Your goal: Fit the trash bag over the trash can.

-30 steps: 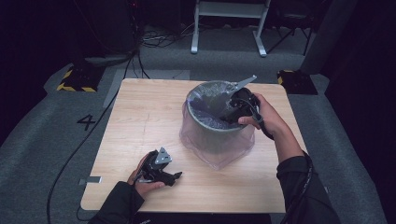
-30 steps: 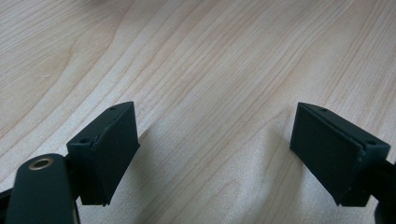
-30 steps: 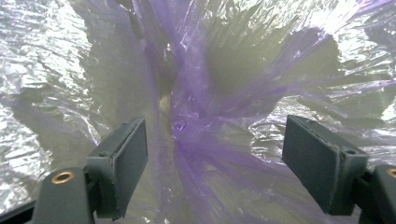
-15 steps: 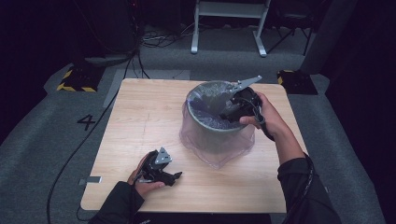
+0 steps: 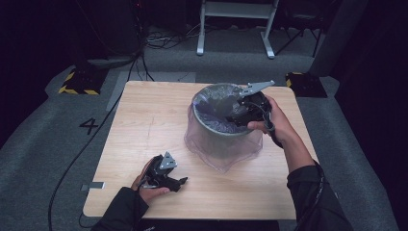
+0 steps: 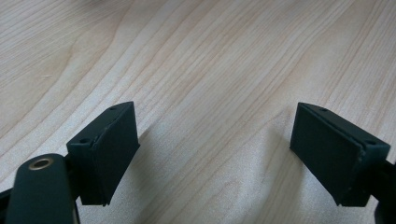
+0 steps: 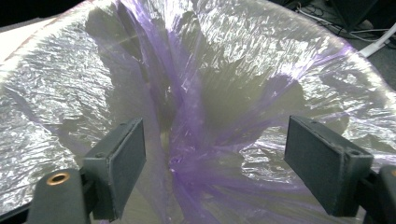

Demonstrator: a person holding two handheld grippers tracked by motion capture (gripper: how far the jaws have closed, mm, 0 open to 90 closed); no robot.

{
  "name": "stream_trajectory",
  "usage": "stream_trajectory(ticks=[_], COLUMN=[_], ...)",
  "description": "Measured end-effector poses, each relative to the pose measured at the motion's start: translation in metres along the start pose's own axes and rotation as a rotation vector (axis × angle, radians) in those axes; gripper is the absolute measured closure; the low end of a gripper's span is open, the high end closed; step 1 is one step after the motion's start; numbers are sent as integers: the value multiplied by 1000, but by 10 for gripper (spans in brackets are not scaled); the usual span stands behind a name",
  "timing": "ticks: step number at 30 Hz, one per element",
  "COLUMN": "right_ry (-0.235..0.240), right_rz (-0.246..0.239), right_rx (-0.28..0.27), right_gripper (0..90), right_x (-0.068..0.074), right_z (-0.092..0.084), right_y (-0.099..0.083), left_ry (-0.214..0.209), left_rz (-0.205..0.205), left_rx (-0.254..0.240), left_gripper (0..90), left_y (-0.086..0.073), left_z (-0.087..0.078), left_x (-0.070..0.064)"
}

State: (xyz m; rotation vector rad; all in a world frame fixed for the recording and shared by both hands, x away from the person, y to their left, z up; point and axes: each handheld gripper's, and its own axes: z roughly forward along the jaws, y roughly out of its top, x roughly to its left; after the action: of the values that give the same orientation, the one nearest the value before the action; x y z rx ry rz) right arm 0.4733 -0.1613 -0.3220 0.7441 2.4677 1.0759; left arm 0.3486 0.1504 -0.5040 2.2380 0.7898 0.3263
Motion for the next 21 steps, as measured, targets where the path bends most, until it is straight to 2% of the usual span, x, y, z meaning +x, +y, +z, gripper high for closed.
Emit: stream_trajectory(ticks=[3, 5, 12, 13, 21], right_ry=[-5, -13, -18, -27, -39], right_rz=[-1, 1, -8, -8, -9], right_rx=[-16, -46, -78, -97, -146], right_gripper=[204, 204, 204, 204, 203], right_x=[1, 1, 4, 4, 6], right_z=[-2, -4, -8, -9, -15], right_y=[-1, -1, -3, -4, -4], left_ry=[0, 0, 0, 0, 1], left_rz=[0, 0, 0, 0, 0], left_rx=[0, 0, 0, 0, 0], left_gripper=[147, 147, 147, 147, 147], left_y=[0, 0, 0, 0, 0], left_z=[0, 0, 0, 0, 0], left_x=[0, 0, 0, 0, 0])
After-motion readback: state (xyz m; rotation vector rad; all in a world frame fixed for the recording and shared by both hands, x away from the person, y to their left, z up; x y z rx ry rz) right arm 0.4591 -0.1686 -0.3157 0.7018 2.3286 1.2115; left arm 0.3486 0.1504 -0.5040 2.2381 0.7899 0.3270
